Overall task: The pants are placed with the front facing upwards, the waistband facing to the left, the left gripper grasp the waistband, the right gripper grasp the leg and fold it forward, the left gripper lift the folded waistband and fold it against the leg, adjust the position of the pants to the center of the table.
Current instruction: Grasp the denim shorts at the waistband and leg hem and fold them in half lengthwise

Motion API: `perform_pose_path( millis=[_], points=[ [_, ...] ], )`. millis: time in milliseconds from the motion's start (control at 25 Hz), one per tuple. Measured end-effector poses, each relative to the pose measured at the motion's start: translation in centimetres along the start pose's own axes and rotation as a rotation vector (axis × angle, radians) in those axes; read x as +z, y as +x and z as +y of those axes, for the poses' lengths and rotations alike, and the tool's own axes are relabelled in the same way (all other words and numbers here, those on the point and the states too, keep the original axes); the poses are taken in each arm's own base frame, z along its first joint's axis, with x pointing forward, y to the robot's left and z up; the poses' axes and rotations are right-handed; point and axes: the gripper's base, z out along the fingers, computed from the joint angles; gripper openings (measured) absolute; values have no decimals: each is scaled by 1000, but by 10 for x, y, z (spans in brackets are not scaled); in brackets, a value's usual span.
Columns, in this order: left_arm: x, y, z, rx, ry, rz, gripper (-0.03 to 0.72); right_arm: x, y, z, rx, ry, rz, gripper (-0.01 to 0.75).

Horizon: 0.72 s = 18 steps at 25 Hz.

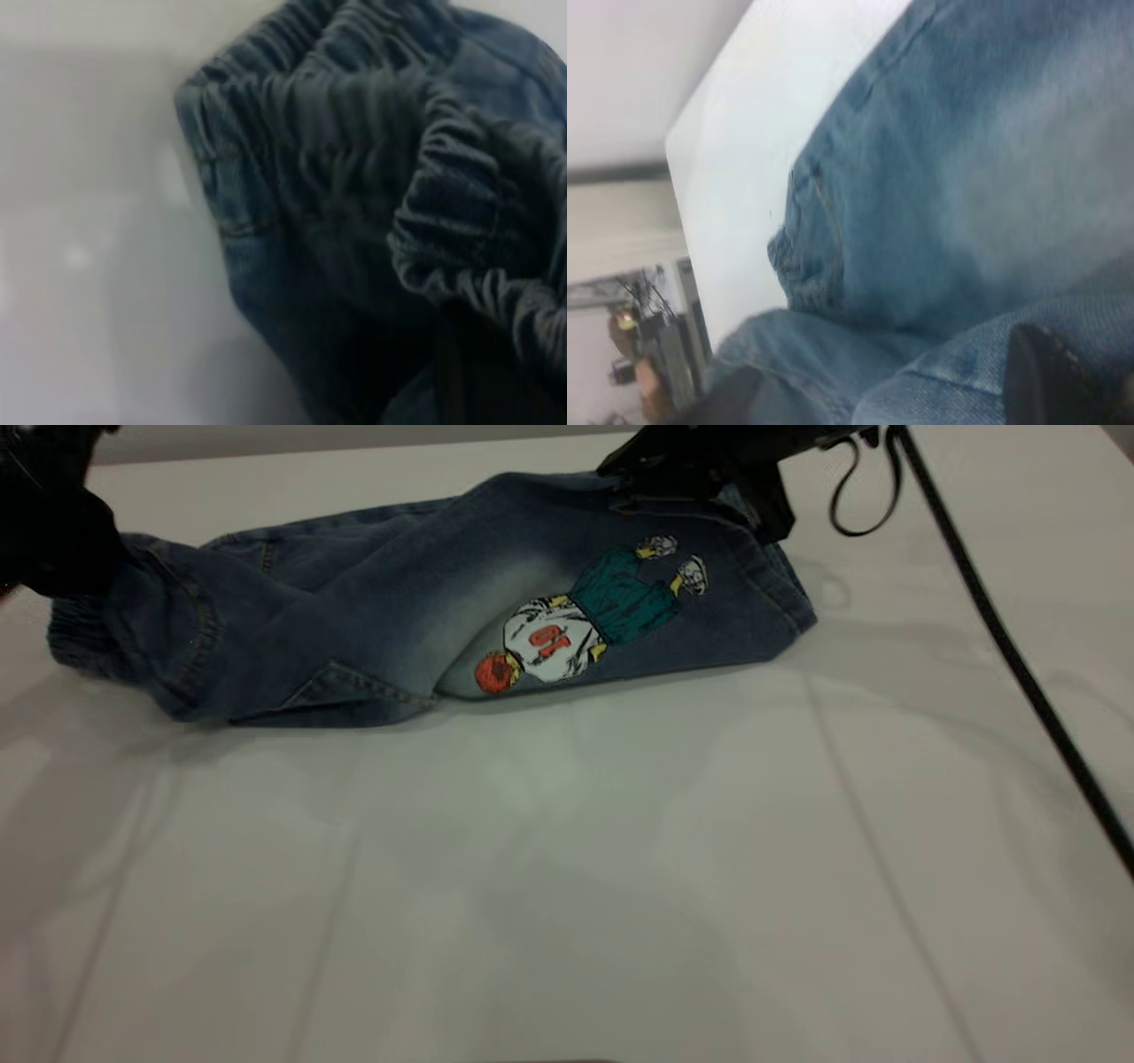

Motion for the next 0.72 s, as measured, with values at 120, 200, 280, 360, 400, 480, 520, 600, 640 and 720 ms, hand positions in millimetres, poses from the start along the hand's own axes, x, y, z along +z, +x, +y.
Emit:
perform_pose_path(
  millis=[120,200,280,360,400,480,520,600,640,720],
  points=[
    [10,-1,7,-113,11,-12,83,9,-13,-4,36,-12,-16,21],
    [12,-2,7,-140,29,-20,83,11,-21,-6,53,-19,-30,21],
    [11,-4,4,-153,64,-32,83,9,-29,-9,68,-24,-46,21],
    [11,-5,1,-179,98,-43,83,4,-39,-12,96,-27,-66,21],
    [11,-6,0,-195,111,-46,83,1,-43,-13,108,-29,-76,21],
    [11,-7,0,-247,120,-52,83,-5,-53,-17,128,-28,-101,21],
    [11,-7,0,-271,120,-56,83,-8,-56,-18,133,-27,-112,21],
    [11,-13,3,-306,116,-73,83,-12,-61,-21,142,-15,-136,21],
    [11,-15,4,-310,115,-76,83,-12,-63,-22,144,-10,-143,21],
    [11,-17,5,-321,115,-83,83,-12,-64,-24,144,-3,-151,22]
  ],
)
